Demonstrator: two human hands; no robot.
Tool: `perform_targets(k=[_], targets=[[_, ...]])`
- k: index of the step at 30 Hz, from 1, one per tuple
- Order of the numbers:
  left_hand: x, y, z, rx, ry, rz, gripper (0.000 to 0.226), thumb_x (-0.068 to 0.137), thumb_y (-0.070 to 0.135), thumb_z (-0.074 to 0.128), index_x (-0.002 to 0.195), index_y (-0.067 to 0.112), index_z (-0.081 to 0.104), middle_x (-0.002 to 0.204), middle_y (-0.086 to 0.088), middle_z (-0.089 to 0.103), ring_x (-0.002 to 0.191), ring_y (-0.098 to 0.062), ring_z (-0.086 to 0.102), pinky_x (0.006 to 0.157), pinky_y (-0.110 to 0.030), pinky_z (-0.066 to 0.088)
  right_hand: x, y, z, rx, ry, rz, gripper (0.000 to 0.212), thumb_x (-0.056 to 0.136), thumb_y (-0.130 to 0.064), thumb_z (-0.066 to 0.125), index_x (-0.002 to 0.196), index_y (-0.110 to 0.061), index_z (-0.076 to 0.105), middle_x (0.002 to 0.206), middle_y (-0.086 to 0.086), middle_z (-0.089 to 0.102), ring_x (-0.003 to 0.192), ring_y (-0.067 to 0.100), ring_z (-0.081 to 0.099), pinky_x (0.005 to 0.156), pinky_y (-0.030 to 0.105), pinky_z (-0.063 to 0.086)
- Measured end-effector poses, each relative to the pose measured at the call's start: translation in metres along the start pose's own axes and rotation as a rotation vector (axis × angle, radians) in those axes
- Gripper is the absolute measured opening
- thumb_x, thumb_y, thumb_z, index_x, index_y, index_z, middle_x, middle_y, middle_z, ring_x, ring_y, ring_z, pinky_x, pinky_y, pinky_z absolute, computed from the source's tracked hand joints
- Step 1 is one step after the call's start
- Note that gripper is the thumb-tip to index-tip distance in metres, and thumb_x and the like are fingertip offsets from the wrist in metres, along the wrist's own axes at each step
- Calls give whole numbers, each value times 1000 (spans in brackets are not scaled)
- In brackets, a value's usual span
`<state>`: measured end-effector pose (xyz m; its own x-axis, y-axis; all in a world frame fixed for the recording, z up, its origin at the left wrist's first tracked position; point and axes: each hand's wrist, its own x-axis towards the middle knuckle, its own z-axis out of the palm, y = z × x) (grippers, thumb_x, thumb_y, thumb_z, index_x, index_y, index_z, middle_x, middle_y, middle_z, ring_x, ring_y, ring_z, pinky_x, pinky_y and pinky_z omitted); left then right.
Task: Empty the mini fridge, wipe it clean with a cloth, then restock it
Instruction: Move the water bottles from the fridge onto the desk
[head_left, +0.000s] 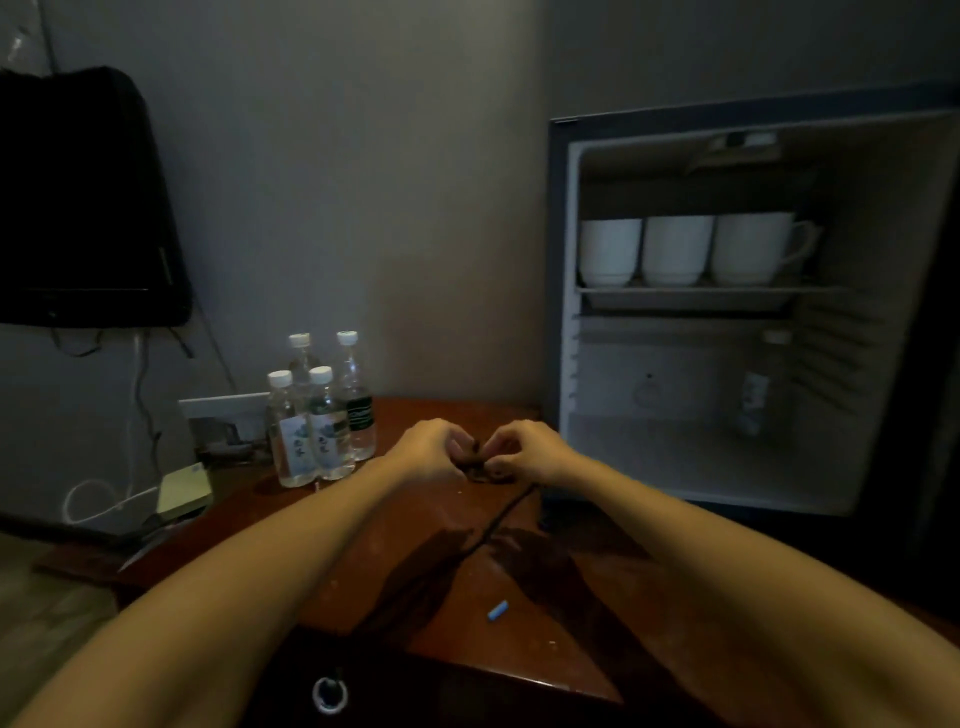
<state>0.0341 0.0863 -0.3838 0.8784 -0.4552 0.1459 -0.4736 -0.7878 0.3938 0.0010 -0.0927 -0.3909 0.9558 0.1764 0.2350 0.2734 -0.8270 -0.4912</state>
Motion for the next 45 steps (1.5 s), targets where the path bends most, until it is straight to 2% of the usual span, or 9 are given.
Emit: perform_targets(k=[8, 15, 19, 21, 30, 33, 39, 43, 45], targets=[[44, 130, 47, -116, -138, 180, 59, 76, 15, 82, 130, 10, 59, 117, -6, 68, 102, -19, 65, 86, -27, 53, -71, 92, -84, 65, 118, 228, 23, 88, -23, 70, 107, -12, 73, 107, 4, 71, 96, 13, 63, 85, 26, 46], [92, 207, 102, -340, -204, 183, 60, 78, 10, 79, 132, 7, 53, 115, -7, 62, 94, -15, 59, 66, -16, 49, -108, 183, -133, 78, 322, 418, 30, 94, -21, 62, 120, -9, 65, 121, 9, 66, 111, 21, 61, 87, 25, 45], [118, 233, 121, -466, -118, 164, 65, 75, 3, 78, 134, 8, 52, 130, -12, 57, 115, -26, 58, 98, -33, 48, -100, 212, -154, 45, 452, 477, 33, 98, -15, 53, 128, -4, 58, 130, 17, 60, 120, 30, 56, 94, 29, 42], [128, 243, 127, -473, -88, 177, 72, 74, 5, 80, 138, 10, 48, 133, -11, 55, 120, -27, 56, 100, -33, 46, -89, 218, -164, 27, 545, 506, 34, 97, -13, 54, 128, -2, 57, 131, 21, 58, 121, 34, 54, 96, 33, 41], [161, 238, 146, -585, -93, 177, 91, 73, 13, 83, 148, 20, 32, 135, -6, 47, 120, -26, 51, 95, -31, 49, -53, 221, -204, -273, 769, 318, 46, 95, -11, 50, 141, -7, 42, 151, 21, 27, 124, 39, 44, 97, 36, 40], [164, 225, 149, -662, -109, 155, 89, 72, 6, 82, 146, 18, 34, 137, -13, 45, 123, -32, 47, 100, -45, 48, -42, 224, -212, -289, 698, 265, 47, 96, -11, 49, 142, -5, 41, 148, 22, 34, 129, 38, 40, 102, 34, 36], [172, 196, 152, -584, -49, 197, 81, 80, 4, 76, 147, 21, 33, 133, -7, 48, 123, -23, 49, 93, -23, 45, -24, 242, -216, -314, 625, 329, 42, 95, -11, 51, 135, 1, 47, 137, 23, 49, 123, 40, 46, 100, 39, 36], [169, 193, 149, -631, -65, 195, 89, 73, 10, 82, 147, 20, 33, 132, -7, 48, 111, -16, 47, 94, -26, 45, -19, 247, -208, -190, 711, 323, 55, 90, -12, 63, 141, -6, 44, 142, 17, 46, 129, 35, 44, 102, 38, 40], [166, 193, 151, -662, -83, 169, 91, 73, 10, 82, 148, 20, 32, 134, -9, 48, 113, -18, 47, 98, -32, 46, -22, 246, -198, -20, 792, 270, 59, 86, -9, 68, 140, -6, 44, 136, 6, 49, 124, 23, 47, 97, 28, 40]])
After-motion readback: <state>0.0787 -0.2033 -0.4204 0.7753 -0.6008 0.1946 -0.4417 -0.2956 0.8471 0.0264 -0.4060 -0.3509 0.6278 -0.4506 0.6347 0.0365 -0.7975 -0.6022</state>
